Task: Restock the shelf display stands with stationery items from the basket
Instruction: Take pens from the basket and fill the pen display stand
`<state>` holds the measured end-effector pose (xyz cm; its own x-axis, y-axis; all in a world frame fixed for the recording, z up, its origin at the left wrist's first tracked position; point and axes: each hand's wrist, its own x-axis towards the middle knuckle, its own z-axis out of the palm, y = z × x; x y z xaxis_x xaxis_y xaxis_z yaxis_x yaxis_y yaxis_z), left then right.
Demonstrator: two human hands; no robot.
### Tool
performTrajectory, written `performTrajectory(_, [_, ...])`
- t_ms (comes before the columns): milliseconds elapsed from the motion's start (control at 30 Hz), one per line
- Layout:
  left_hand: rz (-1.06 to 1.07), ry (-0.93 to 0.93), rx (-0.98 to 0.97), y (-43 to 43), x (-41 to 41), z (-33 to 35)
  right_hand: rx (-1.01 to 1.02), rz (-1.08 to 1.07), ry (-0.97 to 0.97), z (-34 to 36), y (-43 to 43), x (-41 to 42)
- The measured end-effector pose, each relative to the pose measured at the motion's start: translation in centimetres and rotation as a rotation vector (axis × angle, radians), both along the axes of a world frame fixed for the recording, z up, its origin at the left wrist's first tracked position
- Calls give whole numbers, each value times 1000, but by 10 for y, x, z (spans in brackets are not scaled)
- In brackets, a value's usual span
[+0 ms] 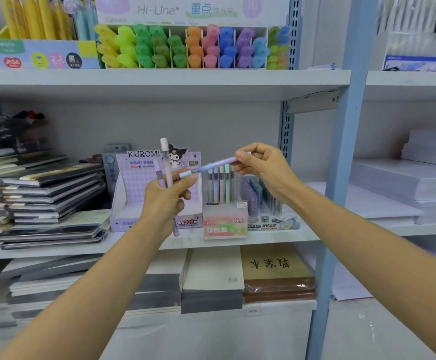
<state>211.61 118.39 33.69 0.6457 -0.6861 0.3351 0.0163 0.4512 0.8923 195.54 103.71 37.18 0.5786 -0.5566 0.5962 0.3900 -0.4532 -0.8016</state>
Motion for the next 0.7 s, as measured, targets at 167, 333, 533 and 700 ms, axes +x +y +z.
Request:
performTrajectory(167, [32,202,-108,-4,-8,2,-62,81,232,-14,1,-4])
performTrajectory(333, [21,118,-132,-3,-15,6,-176,159,377,-14,8,-4])
performTrajectory(533, [47,-152,-21,-6,-19,5,-238,-28,217,0,16,4])
performTrajectory(700, [-44,-280,21,-10,-26,6,-290,8,239,5,21,16])
